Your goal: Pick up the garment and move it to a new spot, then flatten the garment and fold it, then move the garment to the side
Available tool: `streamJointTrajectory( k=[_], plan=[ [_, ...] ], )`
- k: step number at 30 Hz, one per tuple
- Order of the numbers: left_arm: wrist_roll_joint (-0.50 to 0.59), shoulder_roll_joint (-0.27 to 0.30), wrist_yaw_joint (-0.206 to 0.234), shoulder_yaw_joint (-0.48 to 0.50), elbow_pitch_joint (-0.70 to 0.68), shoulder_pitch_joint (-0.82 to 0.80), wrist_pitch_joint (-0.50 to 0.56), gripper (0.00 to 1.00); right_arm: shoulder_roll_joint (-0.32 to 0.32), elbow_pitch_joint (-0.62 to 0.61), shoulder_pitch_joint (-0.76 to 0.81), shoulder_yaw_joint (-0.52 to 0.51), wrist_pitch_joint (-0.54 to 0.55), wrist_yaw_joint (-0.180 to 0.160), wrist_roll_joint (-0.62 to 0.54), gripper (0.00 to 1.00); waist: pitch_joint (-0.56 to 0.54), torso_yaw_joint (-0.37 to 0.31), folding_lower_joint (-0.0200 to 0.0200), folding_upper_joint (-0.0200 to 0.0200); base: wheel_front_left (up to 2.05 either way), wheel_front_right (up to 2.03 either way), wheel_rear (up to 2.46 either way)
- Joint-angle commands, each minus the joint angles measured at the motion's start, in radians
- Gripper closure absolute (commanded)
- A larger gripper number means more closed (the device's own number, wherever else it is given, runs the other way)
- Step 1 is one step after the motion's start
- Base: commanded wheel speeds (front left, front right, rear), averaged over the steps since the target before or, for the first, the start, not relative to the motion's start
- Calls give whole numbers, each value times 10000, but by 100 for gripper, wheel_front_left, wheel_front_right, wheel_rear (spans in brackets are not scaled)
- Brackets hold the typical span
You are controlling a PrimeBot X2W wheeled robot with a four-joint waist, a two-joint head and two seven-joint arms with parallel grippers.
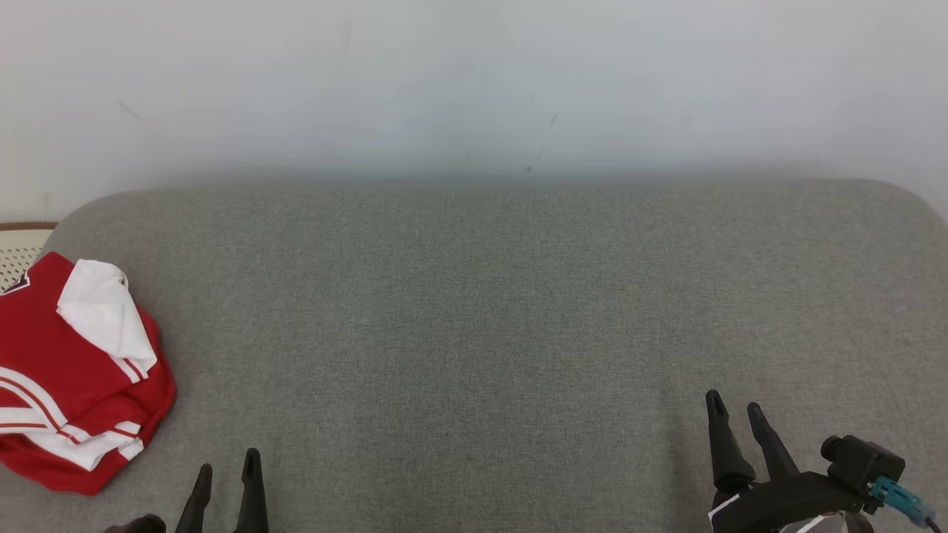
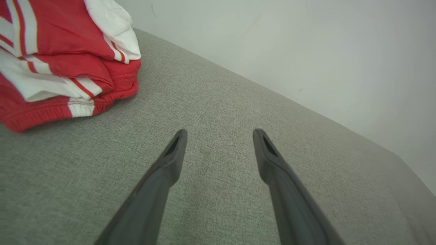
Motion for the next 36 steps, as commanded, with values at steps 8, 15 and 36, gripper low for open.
streamJointTrajectory(
  k=[8, 15, 36],
  plan=[
    [1058, 83, 167, -49, 63, -147, -278, 0, 20, 95, -117, -282, -266, 5, -1294, 0, 3, -26, 0, -1, 0, 0, 0],
    [1729, 89, 302, -88, 68, -129, -423, 0, 133, 156, -78, -427, -433, 6, -2135, 0, 0, -81, 0, -1, 0, 0, 0],
    [3654, 102, 599, -334, 35, -146, -818, 0, 204, -57, -9, -333, -860, 7, -4178, 0, 23, -239, 0, -1, 0, 0, 0]
  ],
)
